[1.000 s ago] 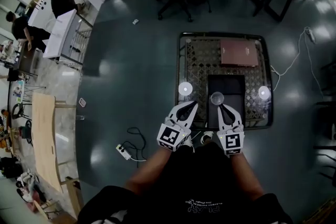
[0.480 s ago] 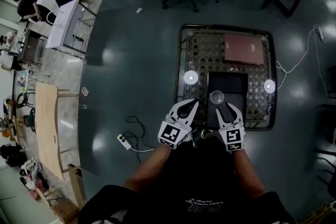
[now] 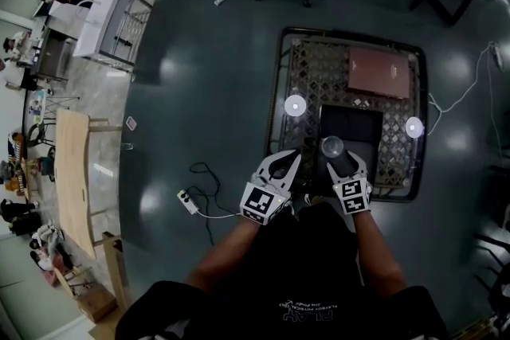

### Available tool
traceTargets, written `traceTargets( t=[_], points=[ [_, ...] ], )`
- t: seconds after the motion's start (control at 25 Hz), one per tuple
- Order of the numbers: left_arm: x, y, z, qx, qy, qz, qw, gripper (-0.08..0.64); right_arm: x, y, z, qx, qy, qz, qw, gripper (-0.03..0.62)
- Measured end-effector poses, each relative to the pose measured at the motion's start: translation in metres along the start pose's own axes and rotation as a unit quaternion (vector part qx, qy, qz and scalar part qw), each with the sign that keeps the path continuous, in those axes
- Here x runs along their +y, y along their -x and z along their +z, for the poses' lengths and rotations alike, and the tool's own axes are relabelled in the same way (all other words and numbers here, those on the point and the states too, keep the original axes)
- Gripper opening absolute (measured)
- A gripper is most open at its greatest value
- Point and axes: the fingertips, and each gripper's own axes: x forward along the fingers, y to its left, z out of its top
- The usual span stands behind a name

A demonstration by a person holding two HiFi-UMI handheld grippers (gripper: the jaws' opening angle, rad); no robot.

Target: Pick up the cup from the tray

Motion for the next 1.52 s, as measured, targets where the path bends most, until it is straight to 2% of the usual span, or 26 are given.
traceTargets(
  t=[0.4,0.72,0.92,1.2,1.52],
  points=[
    [0.015,0.001,-0.006,0.014,0.011,0.019,0.9997,0.009,0.001,-0.036,-0.007,0.038,0.020,0.022,0.999,0.275],
    [0.024,0.003,-0.011,0.023,0.011,0.037,0.9990,0.009,-0.001,-0.056,-0.005,0.040,0.062,0.034,0.997,0.279],
    [0.029,0.006,-0.011,0.027,0.010,0.041,0.9988,0.009,0.000,-0.057,-0.004,0.041,0.063,0.029,0.997,0.279],
    [0.029,0.008,-0.020,0.034,0.006,0.044,0.9984,0.009,-0.002,-0.058,-0.004,0.033,0.068,0.030,0.997,0.278],
    [0.022,0.015,-0.014,0.028,0.003,0.030,0.9991,0.009,-0.001,-0.039,0.019,0.000,0.064,0.012,0.998,0.276]
  ],
)
